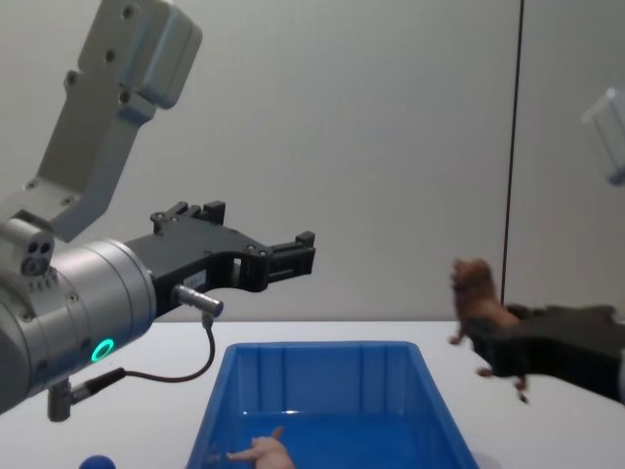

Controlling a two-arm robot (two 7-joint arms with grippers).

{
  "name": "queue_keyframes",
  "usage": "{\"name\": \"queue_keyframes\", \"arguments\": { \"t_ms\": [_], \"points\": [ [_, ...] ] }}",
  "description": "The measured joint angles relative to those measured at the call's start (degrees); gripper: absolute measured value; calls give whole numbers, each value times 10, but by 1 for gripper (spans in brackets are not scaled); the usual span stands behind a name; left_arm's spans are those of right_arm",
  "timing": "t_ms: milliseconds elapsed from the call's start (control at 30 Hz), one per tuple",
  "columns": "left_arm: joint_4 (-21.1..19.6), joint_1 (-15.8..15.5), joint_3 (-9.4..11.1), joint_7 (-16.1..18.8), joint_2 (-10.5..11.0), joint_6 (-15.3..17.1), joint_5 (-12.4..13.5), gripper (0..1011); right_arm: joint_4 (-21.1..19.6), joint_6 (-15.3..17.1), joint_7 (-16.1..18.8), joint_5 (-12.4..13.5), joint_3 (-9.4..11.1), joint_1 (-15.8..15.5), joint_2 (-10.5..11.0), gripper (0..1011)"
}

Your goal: Pick up the two dolls from the table and place them into the box.

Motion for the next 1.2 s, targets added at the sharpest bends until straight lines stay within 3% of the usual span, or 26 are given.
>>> {"name": "queue_keyframes", "arguments": {
  "t_ms": [367,800,1067,1200],
  "points": [
    [0,0,0,0,0,0,0,1002,29,-9,57,-8,-18,35,-30,334],
    [0,0,0,0,0,0,0,1002,66,0,75,-11,-29,55,-49,743],
    [0,0,0,0,0,0,0,1002,66,4,45,-10,-25,46,-46,980],
    [0,0,0,0,0,0,0,1002,59,5,25,-7,-21,37,-41,1001]
  ]
}}
